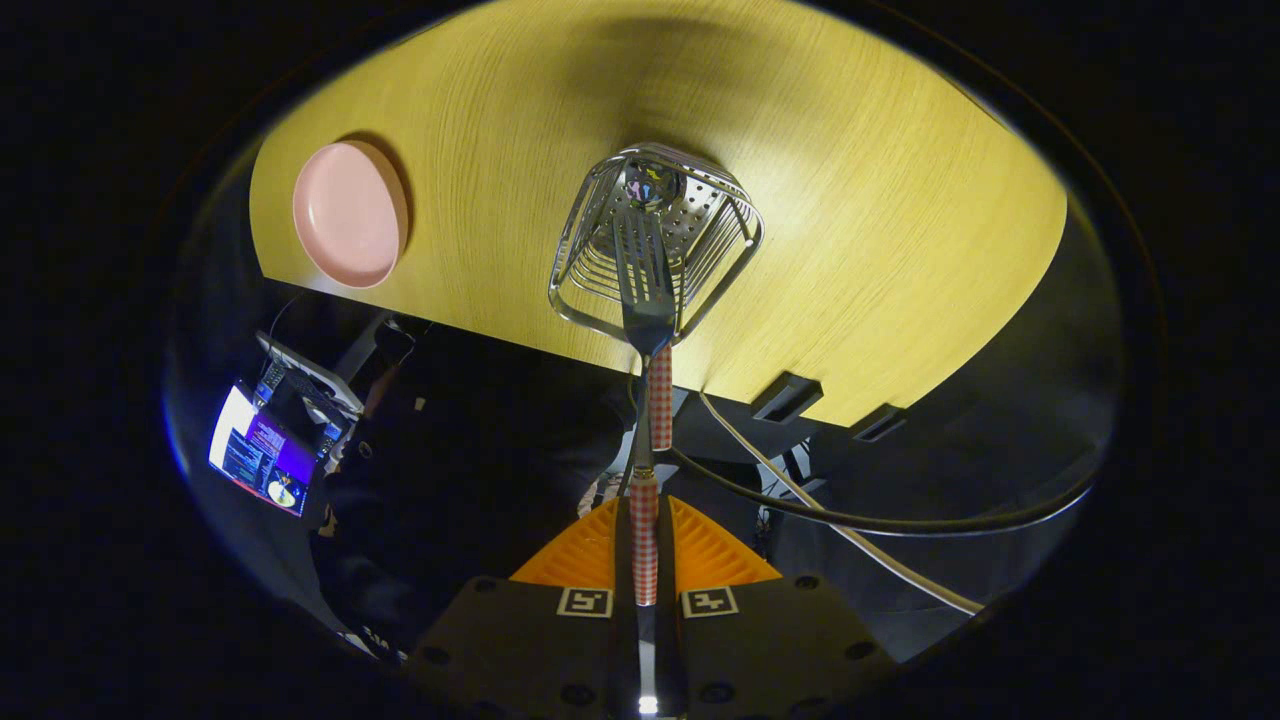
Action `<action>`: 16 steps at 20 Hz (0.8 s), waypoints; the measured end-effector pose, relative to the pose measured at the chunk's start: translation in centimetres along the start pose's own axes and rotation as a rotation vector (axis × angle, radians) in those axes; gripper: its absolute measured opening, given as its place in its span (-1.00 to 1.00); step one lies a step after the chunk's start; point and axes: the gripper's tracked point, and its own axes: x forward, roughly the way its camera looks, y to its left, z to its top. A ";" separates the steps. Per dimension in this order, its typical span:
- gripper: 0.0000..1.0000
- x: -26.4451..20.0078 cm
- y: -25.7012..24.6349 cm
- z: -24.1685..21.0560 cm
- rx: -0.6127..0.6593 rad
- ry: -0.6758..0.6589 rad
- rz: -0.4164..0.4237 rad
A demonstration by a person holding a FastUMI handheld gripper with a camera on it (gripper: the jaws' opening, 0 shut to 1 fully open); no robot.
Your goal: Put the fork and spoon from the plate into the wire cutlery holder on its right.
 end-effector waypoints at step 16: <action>-0.80 1.6 -0.7 2.6 -0.009 0.150 -0.069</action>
